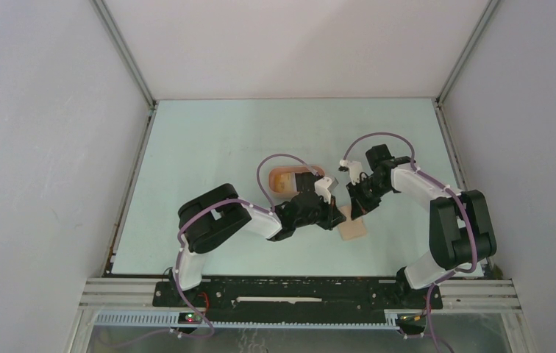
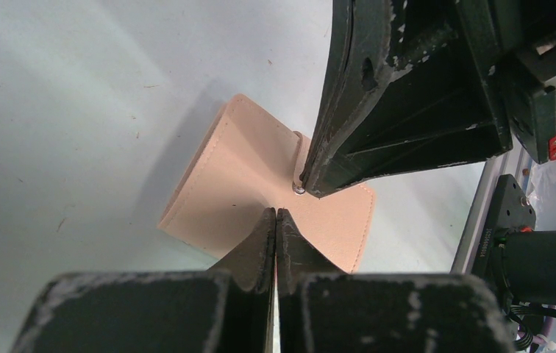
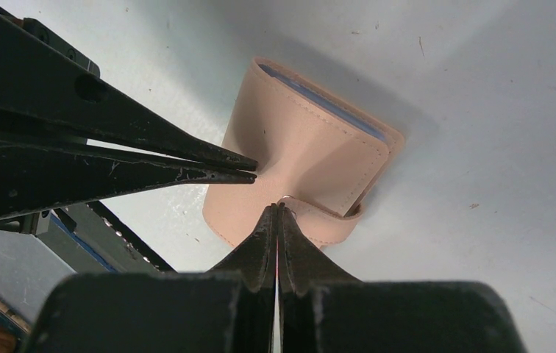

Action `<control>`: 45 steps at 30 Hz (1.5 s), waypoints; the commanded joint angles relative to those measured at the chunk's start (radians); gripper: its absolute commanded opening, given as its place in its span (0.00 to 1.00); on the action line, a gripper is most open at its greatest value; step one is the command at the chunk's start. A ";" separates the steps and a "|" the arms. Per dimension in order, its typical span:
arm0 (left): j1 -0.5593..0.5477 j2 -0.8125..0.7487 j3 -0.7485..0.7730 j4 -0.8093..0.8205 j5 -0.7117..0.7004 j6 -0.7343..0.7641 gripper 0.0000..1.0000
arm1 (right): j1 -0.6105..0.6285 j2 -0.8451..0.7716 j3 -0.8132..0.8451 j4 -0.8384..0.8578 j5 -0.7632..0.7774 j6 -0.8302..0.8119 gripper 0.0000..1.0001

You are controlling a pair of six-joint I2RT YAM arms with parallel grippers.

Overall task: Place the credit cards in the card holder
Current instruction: Close the card holder at the center of the board.

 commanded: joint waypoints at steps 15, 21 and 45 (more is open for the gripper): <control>0.005 0.003 0.009 -0.047 -0.017 0.018 0.01 | 0.024 -0.030 0.026 0.045 -0.018 0.030 0.00; 0.005 0.003 0.009 -0.047 -0.018 0.018 0.01 | 0.019 -0.035 0.027 0.043 -0.033 0.028 0.00; 0.005 -0.002 0.002 -0.047 -0.018 0.020 0.01 | 0.048 0.044 0.018 0.029 0.055 0.011 0.00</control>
